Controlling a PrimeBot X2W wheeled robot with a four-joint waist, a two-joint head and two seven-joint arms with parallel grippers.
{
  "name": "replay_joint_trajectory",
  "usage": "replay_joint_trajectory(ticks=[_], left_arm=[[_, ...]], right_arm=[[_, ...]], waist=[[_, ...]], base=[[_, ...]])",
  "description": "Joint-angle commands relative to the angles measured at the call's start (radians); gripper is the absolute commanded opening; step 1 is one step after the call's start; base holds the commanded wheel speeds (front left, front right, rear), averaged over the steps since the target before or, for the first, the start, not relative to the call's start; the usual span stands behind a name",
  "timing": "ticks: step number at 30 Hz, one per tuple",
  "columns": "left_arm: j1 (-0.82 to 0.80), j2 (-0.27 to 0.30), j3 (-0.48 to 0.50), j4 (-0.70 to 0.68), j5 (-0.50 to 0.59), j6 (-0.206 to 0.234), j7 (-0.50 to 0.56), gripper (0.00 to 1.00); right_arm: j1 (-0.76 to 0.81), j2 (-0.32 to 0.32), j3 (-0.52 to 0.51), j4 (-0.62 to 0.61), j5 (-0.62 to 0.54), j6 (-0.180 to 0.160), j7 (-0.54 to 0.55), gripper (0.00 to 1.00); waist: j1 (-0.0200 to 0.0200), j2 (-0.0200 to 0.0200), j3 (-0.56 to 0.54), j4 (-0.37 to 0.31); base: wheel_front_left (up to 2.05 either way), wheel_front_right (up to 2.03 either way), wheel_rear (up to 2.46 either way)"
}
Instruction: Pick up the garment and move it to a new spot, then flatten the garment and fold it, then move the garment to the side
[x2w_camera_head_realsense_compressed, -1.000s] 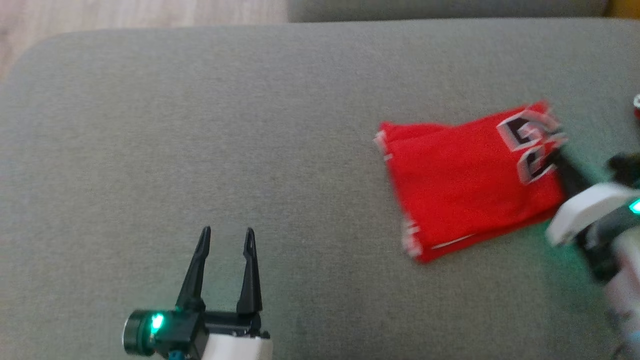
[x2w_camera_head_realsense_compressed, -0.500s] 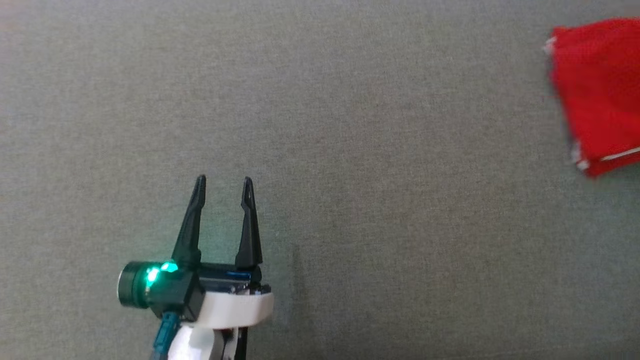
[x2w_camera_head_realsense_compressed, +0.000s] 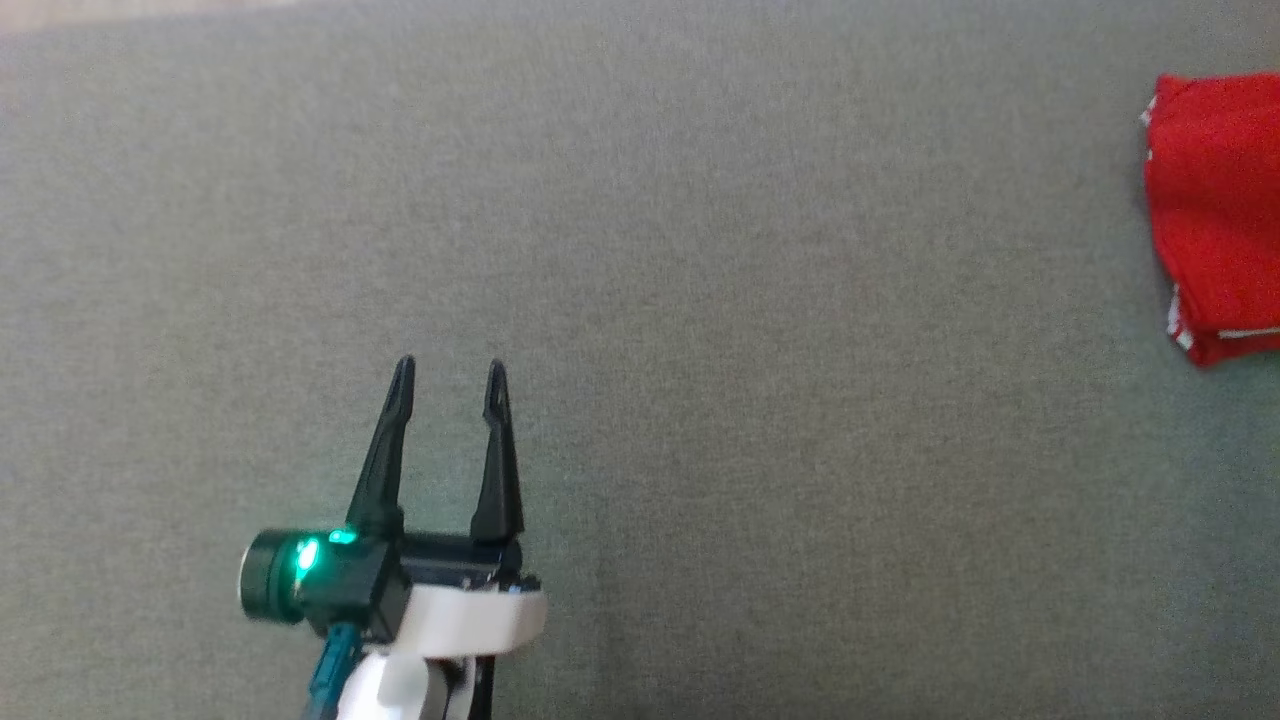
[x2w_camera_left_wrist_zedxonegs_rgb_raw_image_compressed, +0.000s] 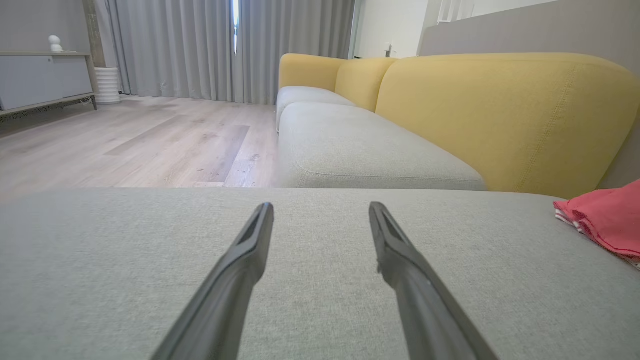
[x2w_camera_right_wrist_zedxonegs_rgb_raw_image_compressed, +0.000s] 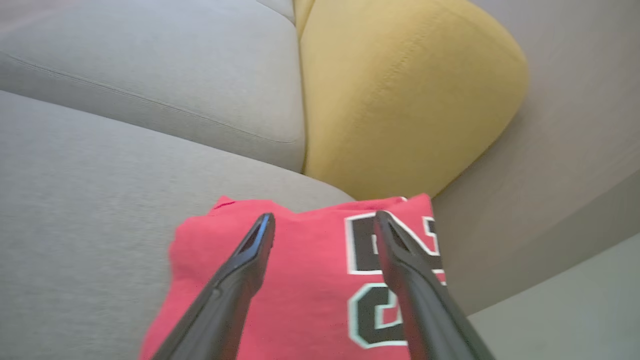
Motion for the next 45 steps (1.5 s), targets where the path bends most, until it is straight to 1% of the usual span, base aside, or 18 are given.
replay_joint_trajectory(ticks=[1, 3, 7, 10, 13, 14, 19, 22, 23, 28, 31, 37, 45], left_arm=[[0.021, -0.005, 0.037, -0.021, 0.006, -0.005, -0.009, 1.00], [0.044, -0.005, 0.044, -0.014, 0.007, -0.010, -0.009, 1.00], [0.095, -0.005, 0.055, -0.004, 0.005, -0.016, -0.009, 1.00], [0.133, -0.005, 0.059, 0.001, 0.001, -0.022, -0.009, 1.00], [0.173, -0.005, 0.064, 0.005, 0.002, -0.022, -0.009, 1.00], [0.173, -0.005, 0.064, 0.005, 0.002, -0.022, -0.009, 1.00], [0.236, -0.005, 0.087, 0.015, -0.003, -0.003, -0.009, 1.00], [0.268, -0.005, 0.106, 0.012, -0.003, -0.001, -0.009, 1.00], [0.276, -0.005, 0.114, 0.008, -0.003, -0.001, -0.009, 1.00], [0.298, -0.005, 0.151, -0.036, 0.020, 0.003, -0.009, 1.00], [0.311, -0.005, 0.161, -0.051, 0.024, 0.000, -0.009, 1.00], [0.326, -0.005, 0.173, -0.047, 0.023, -0.006, -0.009, 1.00], [0.332, -0.005, 0.180, -0.039, 0.025, -0.015, -0.009, 1.00]], right_arm=[[0.036, 0.033, 0.021, -0.043, -0.036, 0.003, -0.025, 1.00], [0.068, 0.102, 0.044, -0.048, -0.075, 0.003, -0.055, 1.00], [0.141, 0.246, 0.094, -0.011, -0.100, 0.003, -0.129, 1.00], [0.190, 0.324, 0.131, 0.042, -0.088, 0.003, -0.201, 1.00], [0.241, 0.393, 0.160, 0.102, -0.043, 0.003, -0.286, 1.00], [0.241, 0.393, 0.160, 0.102, -0.043, 0.003, -0.286, 1.00], [0.309, 0.451, 0.225, 0.167, 0.023, 0.003, -0.427, 1.00], [0.347, 0.468, 0.268, 0.166, 0.062, 0.003, -0.460, 1.00], [0.358, 0.472, 0.279, 0.154, 0.074, 0.003, -0.462, 1.00], [0.431, 0.483, 0.304, 0.010, 0.108, 0.003, -0.464, 1.00], [0.470, 0.488, 0.306, -0.036, 0.115, 0.003, -0.464, 1.00], [0.518, 0.493, 0.303, -0.073, 0.114, 0.003, -0.464, 1.00], [0.527, 0.494, 0.300, -0.087, 0.123, 0.003, -0.464, 1.00]], waist=[[0.0001, 0.0000, -0.065, 0.011], [0.0001, 0.0000, -0.104, 0.018], [0.0001, 0.0000, -0.179, 0.031], [0.0001, 0.0000, -0.233, 0.042], [0.0001, 0.0000, -0.285, 0.054], [0.0001, 0.0000, -0.285, 0.054], [0.0001, 0.0000, -0.336, 0.063], [0.0001, 0.0000, -0.360, 0.062], [0.0001, 0.0000, -0.365, 0.059], [0.0001, 0.0000, -0.381, 0.042], [0.0001, 0.0000, -0.389, 0.034], [0.0001, 0.0000, -0.401, 0.025], [0.0001, 0.0000, -0.410, 0.018]], base=[[0.00, 0.00, 0.00], [0.00, 0.00, 0.00], [0.00, 0.00, 0.00], [0.00, 0.00, 0.00], [0.00, 0.00, 0.00], [0.00, 0.00, 0.00], [0.00, 0.00, 0.00], [0.00, 0.00, 0.00], [0.00, 0.00, 0.00], [0.00, 0.00, 0.00], [0.00, 0.00, 0.00], [0.00, 0.00, 0.00], [0.00, 0.00, 0.00]])
